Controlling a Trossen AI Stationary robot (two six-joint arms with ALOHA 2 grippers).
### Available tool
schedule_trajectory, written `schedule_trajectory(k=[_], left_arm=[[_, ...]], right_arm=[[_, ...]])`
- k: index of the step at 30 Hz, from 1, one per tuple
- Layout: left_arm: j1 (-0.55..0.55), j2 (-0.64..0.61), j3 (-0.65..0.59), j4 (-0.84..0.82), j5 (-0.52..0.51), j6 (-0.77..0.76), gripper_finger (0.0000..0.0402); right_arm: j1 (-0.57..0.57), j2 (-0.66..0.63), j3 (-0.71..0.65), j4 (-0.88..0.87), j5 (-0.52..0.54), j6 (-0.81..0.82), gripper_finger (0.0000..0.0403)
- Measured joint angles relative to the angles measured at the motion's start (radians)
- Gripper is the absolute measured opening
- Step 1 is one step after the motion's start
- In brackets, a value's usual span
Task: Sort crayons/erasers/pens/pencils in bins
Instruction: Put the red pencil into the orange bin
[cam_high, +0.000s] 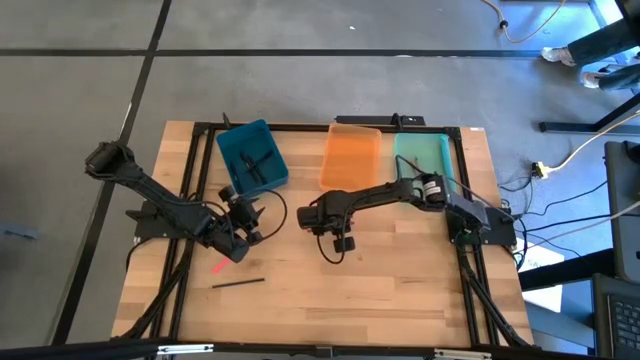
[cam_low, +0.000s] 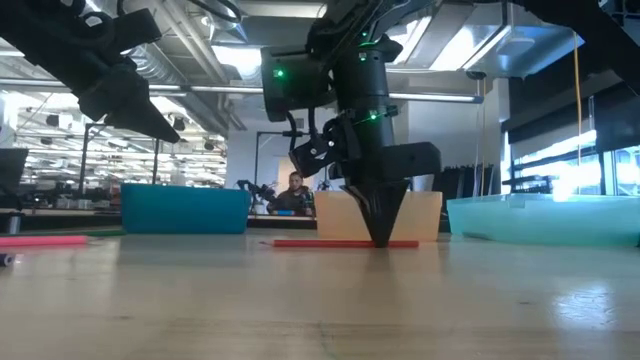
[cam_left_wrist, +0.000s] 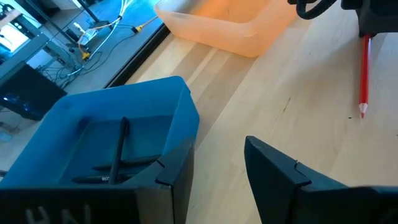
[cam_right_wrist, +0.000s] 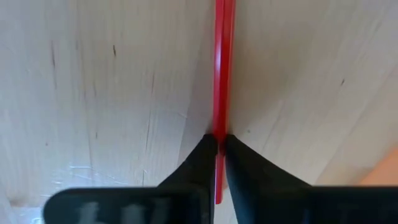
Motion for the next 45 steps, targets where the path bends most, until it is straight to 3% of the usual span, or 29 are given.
schedule_trajectory(k=[10, 20, 25, 34, 42, 45], left_arm=[[0.000, 0.000, 0.000, -0.001, -0.008, 0.002, 0.0135], [0.000, 0.000, 0.000, -0.004, -0.008, 0.002, 0.0135], [0.000, 0.000, 0.000, -0.004, -0.008, 0.002, 0.0135], [-0.001, 0.000, 0.000, -0.004, 0.000, 0.000, 0.0135], [-0.001, 0.000, 0.000, -0.005, 0.024, 0.003, 0.0135], [-0.001, 0.000, 0.000, -0.005, 0.025, 0.003, 0.0135]], right_arm=[[0.001, 0.015, 0.129, -0.076, 0.000, 0.011, 0.0019], [0.028, 0.012, 0.329, -0.272, 0.007, 0.028, 0.0009], [0.033, 0.008, 0.392, -0.245, 0.011, 0.066, 0.0006], [0.083, 0.007, 0.326, -0.018, -0.030, 0.141, 0.0047], [0.182, -0.008, 0.197, 0.053, 0.169, 0.145, 0.0074], [0.192, -0.052, 0.076, 0.161, 0.169, 0.179, 0.0079]])
